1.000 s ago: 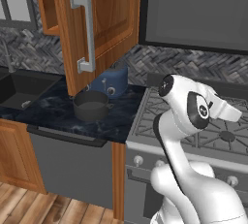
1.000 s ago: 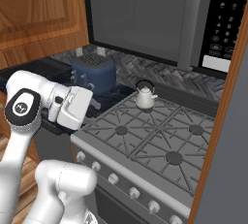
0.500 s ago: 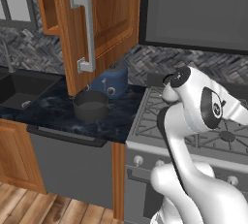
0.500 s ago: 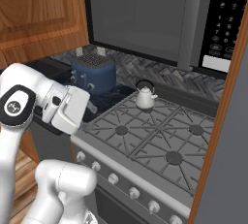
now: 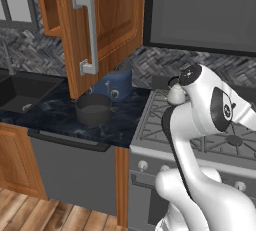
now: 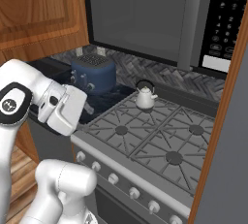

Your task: Pick the kettle from the cabinet and place it on a stove burner. Then pick the pot from the counter and place it on another stove burner. Finally, turn both burners on.

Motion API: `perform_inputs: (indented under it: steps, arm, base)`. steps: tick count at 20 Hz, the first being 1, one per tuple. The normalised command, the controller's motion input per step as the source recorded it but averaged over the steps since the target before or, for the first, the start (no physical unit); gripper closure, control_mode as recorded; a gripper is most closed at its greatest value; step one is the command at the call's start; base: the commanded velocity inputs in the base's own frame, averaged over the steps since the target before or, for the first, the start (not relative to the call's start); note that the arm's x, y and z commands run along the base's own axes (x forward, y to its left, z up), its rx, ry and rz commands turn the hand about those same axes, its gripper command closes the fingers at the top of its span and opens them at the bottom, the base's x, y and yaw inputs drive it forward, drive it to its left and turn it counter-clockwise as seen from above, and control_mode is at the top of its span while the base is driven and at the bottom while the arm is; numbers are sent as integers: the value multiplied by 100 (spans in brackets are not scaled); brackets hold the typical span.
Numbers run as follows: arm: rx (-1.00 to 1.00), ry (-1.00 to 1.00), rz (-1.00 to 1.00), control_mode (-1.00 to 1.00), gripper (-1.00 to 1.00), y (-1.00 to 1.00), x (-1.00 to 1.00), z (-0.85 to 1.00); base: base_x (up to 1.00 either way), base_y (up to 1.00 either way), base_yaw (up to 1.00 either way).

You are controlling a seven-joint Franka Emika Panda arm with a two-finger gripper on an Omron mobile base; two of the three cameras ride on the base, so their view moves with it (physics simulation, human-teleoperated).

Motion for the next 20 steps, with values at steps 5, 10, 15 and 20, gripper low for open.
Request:
perform_inputs:
  steps: [5, 10, 15, 20]
  arm:
    - [0, 0, 0, -100, -100, 1, 0, 0]
    - [0, 0, 0, -100, -100, 2, -4, 0]
    - [0, 0, 0, 100, -100, 0, 0, 0]
    - [0, 0, 0, 100, -100, 0, 0, 0]
  base:
    - [0, 0, 0]
    - [0, 0, 0]
    - [-39, 30, 0]
    - [-22, 32, -2]
